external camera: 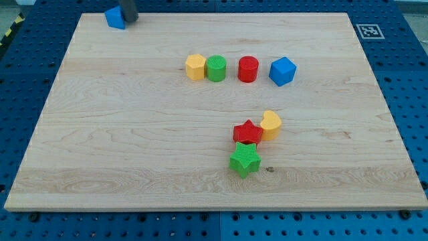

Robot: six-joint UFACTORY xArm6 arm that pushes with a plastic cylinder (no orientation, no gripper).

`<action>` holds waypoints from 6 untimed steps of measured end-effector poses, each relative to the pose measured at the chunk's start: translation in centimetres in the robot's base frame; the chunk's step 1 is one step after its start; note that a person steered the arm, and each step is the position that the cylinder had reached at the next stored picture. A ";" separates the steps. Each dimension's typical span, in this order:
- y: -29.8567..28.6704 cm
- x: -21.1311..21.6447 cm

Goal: Put the green circle at the top center of the board

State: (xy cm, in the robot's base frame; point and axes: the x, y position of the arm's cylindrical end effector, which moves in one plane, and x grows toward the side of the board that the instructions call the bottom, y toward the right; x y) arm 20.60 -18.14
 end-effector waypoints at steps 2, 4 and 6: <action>12.7 7.0; 13.0 15.5; 14.7 19.3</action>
State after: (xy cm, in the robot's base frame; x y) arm 39.94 -3.47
